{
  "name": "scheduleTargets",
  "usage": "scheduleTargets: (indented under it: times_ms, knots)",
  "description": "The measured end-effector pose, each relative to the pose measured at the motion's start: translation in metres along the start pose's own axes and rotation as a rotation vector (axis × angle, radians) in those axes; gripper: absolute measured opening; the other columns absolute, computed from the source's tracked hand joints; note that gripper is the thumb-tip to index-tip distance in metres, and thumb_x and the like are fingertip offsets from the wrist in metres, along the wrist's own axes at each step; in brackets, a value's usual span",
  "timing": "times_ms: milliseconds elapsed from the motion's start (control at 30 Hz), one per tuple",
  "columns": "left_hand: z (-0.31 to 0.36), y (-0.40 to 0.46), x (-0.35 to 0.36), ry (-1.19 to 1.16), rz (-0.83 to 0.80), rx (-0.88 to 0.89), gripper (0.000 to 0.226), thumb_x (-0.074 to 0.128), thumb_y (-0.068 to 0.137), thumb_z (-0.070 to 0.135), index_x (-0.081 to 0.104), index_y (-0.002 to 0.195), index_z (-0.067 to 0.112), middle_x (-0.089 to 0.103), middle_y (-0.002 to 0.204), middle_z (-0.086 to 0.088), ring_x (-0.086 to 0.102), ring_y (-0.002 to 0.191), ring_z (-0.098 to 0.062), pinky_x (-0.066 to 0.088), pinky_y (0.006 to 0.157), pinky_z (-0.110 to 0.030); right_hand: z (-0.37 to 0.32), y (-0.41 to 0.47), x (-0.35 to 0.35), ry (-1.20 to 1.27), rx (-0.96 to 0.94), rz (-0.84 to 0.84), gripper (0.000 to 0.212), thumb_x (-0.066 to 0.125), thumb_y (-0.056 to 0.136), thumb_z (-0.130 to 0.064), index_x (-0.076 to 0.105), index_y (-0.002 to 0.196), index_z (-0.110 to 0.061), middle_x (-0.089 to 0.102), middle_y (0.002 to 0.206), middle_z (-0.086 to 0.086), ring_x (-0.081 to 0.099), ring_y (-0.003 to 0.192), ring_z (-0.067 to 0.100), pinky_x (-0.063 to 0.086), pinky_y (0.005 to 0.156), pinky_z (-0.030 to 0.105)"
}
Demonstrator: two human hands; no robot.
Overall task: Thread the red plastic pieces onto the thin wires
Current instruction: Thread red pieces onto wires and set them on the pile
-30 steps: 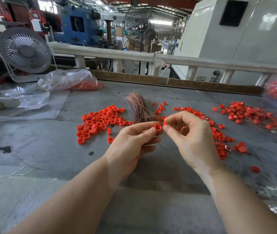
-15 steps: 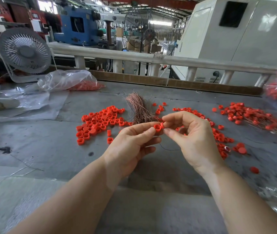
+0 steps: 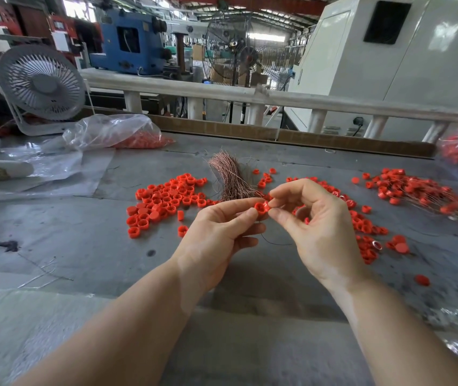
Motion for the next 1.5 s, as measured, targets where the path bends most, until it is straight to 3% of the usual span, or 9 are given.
scheduleTargets:
  times_ms: [300,500,733,833,1033,1267,1500]
  knots:
    - [0.003,-0.001,0.001,0.044,-0.001,0.033,0.025,0.051,0.090,0.000,0.069,0.088,0.017,0.070,0.070,0.006,0.062,0.059,-0.003,0.049,0.052,-0.015,-0.001,0.000,0.001,-0.013,-0.003,-0.021,0.027,0.070,0.079,-0.001,0.065,0.077,-0.028,0.067,0.074,-0.011,0.056,0.065,0.001,0.040,0.059,0.012]
    - [0.004,-0.002,0.001,0.032,0.005,0.044,0.023,0.051,0.090,0.000,0.069,0.091,0.015,0.071,0.072,0.005,0.062,0.059,-0.003,0.049,0.052,-0.015,0.000,0.000,0.001,-0.017,-0.003,-0.006,0.027,0.071,0.078,-0.001,0.064,0.078,-0.027,0.065,0.078,-0.006,0.059,0.070,0.007,0.049,0.068,0.026]
    - [0.006,-0.003,0.002,0.011,-0.007,0.057,0.022,0.052,0.089,0.001,0.069,0.090,0.015,0.070,0.071,0.005,0.061,0.057,-0.003,0.049,0.052,-0.014,-0.003,0.000,-0.001,-0.034,-0.043,0.029,0.025,0.069,0.079,-0.002,0.063,0.077,-0.026,0.065,0.079,-0.011,0.062,0.077,0.006,0.049,0.070,0.020]
    - [0.008,-0.002,0.001,0.014,0.006,0.077,0.013,0.061,0.080,0.008,0.070,0.087,0.014,0.069,0.070,0.003,0.060,0.056,-0.003,0.049,0.052,-0.014,-0.004,0.000,-0.003,-0.021,-0.041,0.059,0.024,0.068,0.080,-0.002,0.064,0.076,-0.025,0.067,0.076,-0.013,0.063,0.074,0.003,0.048,0.069,0.014]
    - [0.012,-0.002,-0.001,0.065,0.038,0.135,0.020,0.065,0.066,0.022,0.071,0.085,0.017,0.070,0.071,0.003,0.060,0.057,-0.003,0.049,0.054,-0.015,-0.005,-0.001,-0.007,-0.054,-0.077,0.095,0.014,0.072,0.077,-0.006,0.069,0.081,-0.019,0.066,0.075,-0.014,0.060,0.068,-0.001,0.044,0.064,0.011]
    - [0.018,-0.004,-0.002,0.169,0.056,0.205,0.013,0.063,0.081,0.010,0.071,0.088,0.018,0.069,0.068,0.005,0.059,0.060,-0.003,0.049,0.057,-0.015,-0.010,-0.002,-0.006,-0.091,-0.140,0.083,0.014,0.072,0.077,-0.005,0.069,0.080,-0.018,0.066,0.082,-0.013,0.062,0.079,0.003,0.045,0.062,0.019]
    - [0.021,-0.006,0.000,0.197,0.050,0.223,0.015,0.061,0.084,0.006,0.070,0.092,0.014,0.068,0.068,0.004,0.059,0.060,-0.003,0.049,0.058,-0.016,-0.010,-0.002,-0.005,-0.099,-0.158,0.067,0.014,0.072,0.076,-0.005,0.069,0.080,-0.018,0.065,0.083,-0.009,0.061,0.081,0.006,0.041,0.067,0.012]
Point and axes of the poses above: each hand's wrist, its own y-axis towards the middle knuckle, its own x-axis out of the palm, z = x × y, the point moved 8 cm from there along y, towards the middle knuckle
